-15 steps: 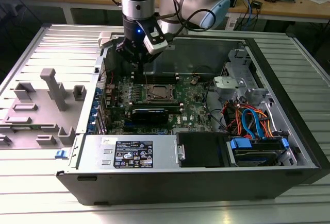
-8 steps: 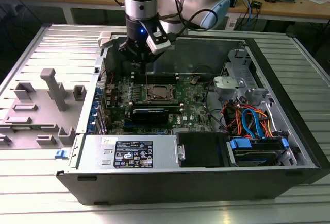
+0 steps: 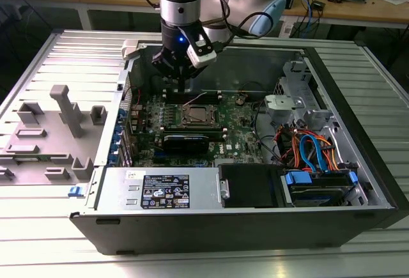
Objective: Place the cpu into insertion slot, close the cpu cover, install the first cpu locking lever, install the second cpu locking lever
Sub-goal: 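Install the first cpu locking lever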
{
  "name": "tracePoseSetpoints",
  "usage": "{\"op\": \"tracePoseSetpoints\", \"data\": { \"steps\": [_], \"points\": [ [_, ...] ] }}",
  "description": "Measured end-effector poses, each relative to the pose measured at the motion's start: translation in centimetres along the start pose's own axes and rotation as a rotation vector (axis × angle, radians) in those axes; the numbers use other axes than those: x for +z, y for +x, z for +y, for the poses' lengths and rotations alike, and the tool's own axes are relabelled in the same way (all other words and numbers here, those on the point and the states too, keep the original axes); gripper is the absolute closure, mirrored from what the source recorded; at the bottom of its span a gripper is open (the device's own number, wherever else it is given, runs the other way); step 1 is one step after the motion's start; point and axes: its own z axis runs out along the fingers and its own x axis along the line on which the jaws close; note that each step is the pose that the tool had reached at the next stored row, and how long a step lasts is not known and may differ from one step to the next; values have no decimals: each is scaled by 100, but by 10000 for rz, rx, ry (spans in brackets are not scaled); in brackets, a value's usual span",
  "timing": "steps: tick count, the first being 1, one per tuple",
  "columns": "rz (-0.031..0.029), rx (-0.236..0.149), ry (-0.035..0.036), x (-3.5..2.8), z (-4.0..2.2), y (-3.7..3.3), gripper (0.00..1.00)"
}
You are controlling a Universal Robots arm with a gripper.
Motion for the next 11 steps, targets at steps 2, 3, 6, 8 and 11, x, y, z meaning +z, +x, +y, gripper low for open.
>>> {"op": "tracePoseSetpoints", "data": {
  "steps": [2,3,6,8,11],
  "points": [
    [0,0,-1,1,-2,-39,89],
    [0,0,0,2,-4,-77,89],
    [0,0,0,2,-4,-78,89],
    [0,0,0,2,-4,-79,89],
    [1,0,0,2,-4,-81,89]
  ]
}}
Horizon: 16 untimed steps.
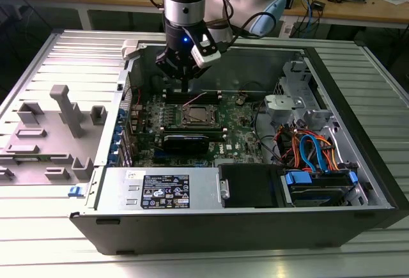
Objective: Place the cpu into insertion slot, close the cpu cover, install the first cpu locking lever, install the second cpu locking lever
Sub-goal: 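Install the first cpu locking lever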
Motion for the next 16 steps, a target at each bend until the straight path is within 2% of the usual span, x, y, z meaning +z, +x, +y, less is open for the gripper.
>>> {"op": "tracePoseSetpoints", "data": {
  "steps": [7,10,12,14,16],
  "points": [
    [0,0,1,19,-2,-46,89],
    [1,0,1,67,-4,-89,89],
    [-4,1,-29,84,-6,-109,89],
    [-5,1,-97,96,-7,-130,89],
    [-5,2,-99,110,-8,-158,89]
  ]
}}
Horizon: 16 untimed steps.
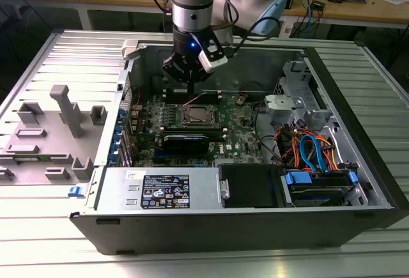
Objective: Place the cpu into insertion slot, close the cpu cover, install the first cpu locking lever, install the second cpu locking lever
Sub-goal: 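Install the first cpu locking lever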
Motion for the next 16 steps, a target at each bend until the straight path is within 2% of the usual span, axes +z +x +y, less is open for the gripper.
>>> {"op": "tracePoseSetpoints", "data": {
  "steps": [3,16],
  "points": [
    [-2,-1,-3,17,-2,-24,89],
    [-1,-1,-2,41,-2,-24,89]
  ]
}}
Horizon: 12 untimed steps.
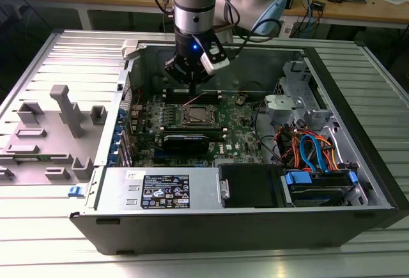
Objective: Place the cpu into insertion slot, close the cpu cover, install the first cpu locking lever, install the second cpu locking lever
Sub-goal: 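Install the first cpu locking lever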
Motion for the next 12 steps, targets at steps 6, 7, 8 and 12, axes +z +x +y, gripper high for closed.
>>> {"op": "tracePoseSetpoints", "data": {
  "steps": [6,7,8,12],
  "points": [
    [0,-2,0,27,-1,-7,89],
    [-1,-1,-1,34,-1,-10,89],
    [-1,0,-1,43,-1,-13,89],
    [-1,2,-2,61,9,-28,89]
  ]
}}
